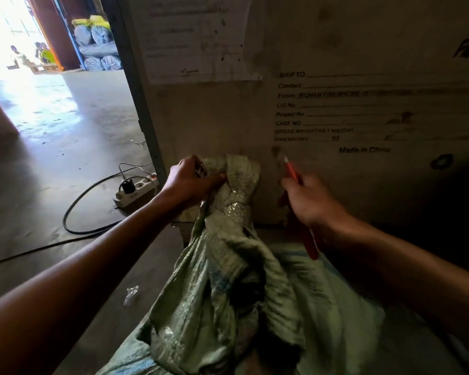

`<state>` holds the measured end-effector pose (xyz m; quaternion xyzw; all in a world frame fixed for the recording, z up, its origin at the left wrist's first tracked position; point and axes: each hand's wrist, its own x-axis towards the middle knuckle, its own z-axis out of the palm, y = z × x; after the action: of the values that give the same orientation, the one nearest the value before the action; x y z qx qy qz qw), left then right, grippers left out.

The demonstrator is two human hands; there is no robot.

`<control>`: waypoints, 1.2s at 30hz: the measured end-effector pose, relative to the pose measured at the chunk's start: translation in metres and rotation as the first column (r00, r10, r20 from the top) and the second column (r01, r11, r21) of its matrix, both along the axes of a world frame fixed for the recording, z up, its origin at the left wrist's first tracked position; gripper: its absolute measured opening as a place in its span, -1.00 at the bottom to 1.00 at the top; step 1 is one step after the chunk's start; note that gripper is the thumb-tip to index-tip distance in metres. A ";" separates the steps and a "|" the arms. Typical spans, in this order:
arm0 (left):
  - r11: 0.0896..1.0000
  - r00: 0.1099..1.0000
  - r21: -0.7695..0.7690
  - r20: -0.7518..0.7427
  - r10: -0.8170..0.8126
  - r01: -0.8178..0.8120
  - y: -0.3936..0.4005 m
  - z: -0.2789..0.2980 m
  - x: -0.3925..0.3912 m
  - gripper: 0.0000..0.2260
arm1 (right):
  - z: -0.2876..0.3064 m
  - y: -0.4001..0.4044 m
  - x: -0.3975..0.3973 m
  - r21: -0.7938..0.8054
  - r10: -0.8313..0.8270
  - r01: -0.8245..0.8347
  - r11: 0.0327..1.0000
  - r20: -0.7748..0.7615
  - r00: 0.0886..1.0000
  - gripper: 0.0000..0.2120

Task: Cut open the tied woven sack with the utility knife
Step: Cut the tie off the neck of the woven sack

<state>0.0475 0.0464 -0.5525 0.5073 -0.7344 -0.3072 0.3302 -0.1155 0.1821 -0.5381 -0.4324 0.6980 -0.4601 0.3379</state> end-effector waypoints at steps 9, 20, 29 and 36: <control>0.992 0.997 -0.126 0.069 0.039 -0.030 0.010 0.000 -0.006 -0.72 | 0.008 0.008 0.019 0.343 0.391 -0.314 0.886 -0.183 0.902 -0.84; 0.968 0.991 -0.244 0.130 -0.022 0.054 0.020 0.005 -0.012 -0.76 | 0.002 0.004 0.022 0.304 0.386 -0.268 0.914 -0.452 0.804 -0.81; 0.969 0.996 -0.247 0.090 0.007 0.015 0.015 0.001 -0.008 -0.78 | -0.005 0.017 0.023 0.515 0.598 -0.348 0.783 -0.469 0.650 -0.73; 0.979 0.998 -0.201 0.069 -0.011 0.024 0.030 -0.002 -0.026 -0.75 | 0.021 0.039 -0.042 0.337 0.148 -0.080 0.938 -0.182 0.972 -0.78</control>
<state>0.0217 0.0760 -0.5546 0.4747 -0.7769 -0.2166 0.3524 -0.1576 0.2214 -0.5175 -0.4552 0.7694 -0.2702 0.3575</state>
